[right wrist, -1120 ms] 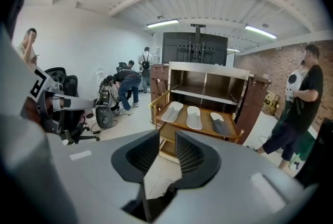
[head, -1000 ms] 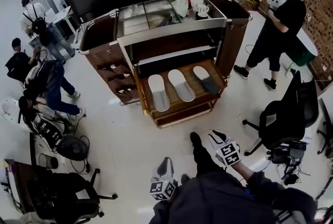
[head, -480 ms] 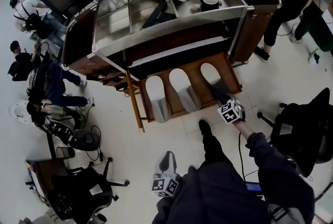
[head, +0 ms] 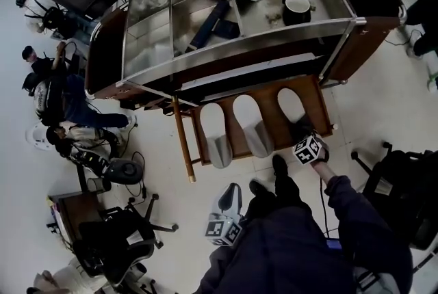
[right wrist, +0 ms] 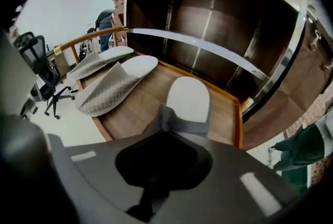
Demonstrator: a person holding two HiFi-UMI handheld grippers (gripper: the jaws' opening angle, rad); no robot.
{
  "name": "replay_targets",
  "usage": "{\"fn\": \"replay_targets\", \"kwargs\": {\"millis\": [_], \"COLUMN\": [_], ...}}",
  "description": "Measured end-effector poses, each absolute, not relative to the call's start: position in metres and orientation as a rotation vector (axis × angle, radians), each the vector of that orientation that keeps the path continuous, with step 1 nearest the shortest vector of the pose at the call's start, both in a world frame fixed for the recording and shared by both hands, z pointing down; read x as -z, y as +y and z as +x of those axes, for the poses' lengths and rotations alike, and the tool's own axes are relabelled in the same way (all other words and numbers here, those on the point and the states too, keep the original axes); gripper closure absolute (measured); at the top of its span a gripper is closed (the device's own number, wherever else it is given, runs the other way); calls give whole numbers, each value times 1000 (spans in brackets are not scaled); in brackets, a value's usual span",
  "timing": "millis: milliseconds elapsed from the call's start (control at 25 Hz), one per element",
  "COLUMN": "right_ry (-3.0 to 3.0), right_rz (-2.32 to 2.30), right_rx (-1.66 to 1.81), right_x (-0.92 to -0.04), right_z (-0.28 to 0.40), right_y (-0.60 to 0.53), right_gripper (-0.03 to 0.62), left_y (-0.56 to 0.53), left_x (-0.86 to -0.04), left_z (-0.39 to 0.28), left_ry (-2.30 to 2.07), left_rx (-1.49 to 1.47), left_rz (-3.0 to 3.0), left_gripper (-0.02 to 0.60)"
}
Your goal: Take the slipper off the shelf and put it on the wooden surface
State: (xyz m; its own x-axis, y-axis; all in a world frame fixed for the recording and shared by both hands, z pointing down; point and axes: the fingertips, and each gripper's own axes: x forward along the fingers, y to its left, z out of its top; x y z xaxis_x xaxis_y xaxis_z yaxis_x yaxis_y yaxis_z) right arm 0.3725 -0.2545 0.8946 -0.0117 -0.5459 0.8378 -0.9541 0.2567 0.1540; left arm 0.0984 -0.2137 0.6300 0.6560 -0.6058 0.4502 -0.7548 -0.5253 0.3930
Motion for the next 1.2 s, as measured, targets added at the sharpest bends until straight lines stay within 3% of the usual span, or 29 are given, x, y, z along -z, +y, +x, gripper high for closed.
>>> {"fn": "replay_targets", "kwargs": {"millis": [280, 480, 800, 1040, 1200], "right_ry": [-1827, -1854, -1679, -1452, -1562], "right_rz": [1621, 1742, 1768, 1719, 1783], "right_rx": [-620, -467, -363, -496, -300], "right_x": [-779, -710, -732, -775, -743], "right_z": [386, 435, 524, 554, 533], "right_y": [-267, -340, -516, -538, -537], "right_gripper": [585, 585, 583, 579, 496], "left_y": [-239, -252, -227, -198, -180], "left_x": [-626, -620, -621, -625, -626], "left_z": [108, 106, 68, 13, 1], "left_ry": [-1043, -1086, -1266, -1451, -1451], "left_rx": [-301, -249, -245, -211, -189], "left_rz": [2329, 2324, 2214, 2056, 2042], "left_gripper": [549, 549, 551, 552, 552]}}
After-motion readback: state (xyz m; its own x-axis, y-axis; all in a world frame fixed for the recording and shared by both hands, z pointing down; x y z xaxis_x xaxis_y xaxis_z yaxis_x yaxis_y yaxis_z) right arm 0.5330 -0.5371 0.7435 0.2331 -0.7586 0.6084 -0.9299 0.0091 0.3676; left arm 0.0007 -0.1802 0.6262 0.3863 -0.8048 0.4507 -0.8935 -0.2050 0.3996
